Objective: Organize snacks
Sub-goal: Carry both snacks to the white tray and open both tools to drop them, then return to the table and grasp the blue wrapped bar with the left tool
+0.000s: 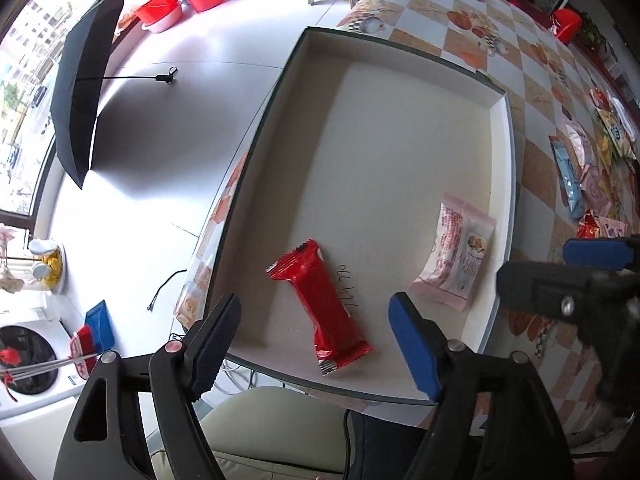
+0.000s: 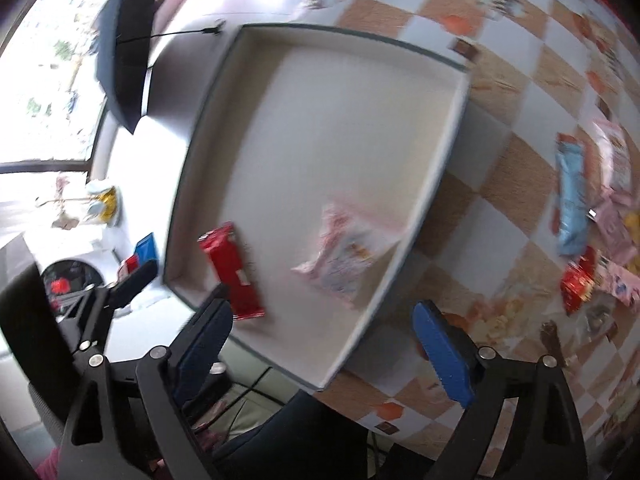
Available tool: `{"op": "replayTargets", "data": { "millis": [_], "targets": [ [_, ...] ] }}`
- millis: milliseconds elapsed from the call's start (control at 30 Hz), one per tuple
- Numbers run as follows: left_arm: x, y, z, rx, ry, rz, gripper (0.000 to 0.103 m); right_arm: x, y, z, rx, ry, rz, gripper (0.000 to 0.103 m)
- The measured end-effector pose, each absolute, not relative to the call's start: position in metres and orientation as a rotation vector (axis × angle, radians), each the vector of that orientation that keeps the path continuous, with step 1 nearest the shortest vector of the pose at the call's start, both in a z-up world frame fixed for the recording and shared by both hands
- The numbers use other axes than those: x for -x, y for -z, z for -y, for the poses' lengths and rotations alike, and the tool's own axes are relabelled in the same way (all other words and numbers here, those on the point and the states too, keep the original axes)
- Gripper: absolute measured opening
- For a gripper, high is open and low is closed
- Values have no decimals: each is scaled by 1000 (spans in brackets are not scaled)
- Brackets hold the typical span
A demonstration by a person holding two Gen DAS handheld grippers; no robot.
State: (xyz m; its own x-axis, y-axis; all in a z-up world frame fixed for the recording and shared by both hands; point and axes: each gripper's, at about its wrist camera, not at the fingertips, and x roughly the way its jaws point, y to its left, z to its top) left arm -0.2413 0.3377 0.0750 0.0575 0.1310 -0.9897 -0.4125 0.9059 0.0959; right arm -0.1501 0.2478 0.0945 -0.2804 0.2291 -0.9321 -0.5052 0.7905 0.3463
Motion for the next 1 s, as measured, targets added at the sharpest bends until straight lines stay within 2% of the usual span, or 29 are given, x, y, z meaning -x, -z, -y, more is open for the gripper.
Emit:
{"op": "replayTargets", "data": {
  "millis": [33,400,633,767,1000],
  "targets": [
    [239,-76,-335,238,-406,-1461,79,148,-92,-241,208,-691,-1724,103],
    [199,-99,-299,202,-239,-1419,79,117,-74,-128,-1,-438,-1761,103],
    [129,-107,-223,82,-14,-1419,80,131,-60,1,-229,-196,-1774,103],
    [75,-90,-182,91,57,-1465,80,151,-51,61,-339,-88,-1786,103],
    [10,-30,-162,277,-85,-1584,79,183,-46,121,-451,12,-1793,103]
  ]
}}
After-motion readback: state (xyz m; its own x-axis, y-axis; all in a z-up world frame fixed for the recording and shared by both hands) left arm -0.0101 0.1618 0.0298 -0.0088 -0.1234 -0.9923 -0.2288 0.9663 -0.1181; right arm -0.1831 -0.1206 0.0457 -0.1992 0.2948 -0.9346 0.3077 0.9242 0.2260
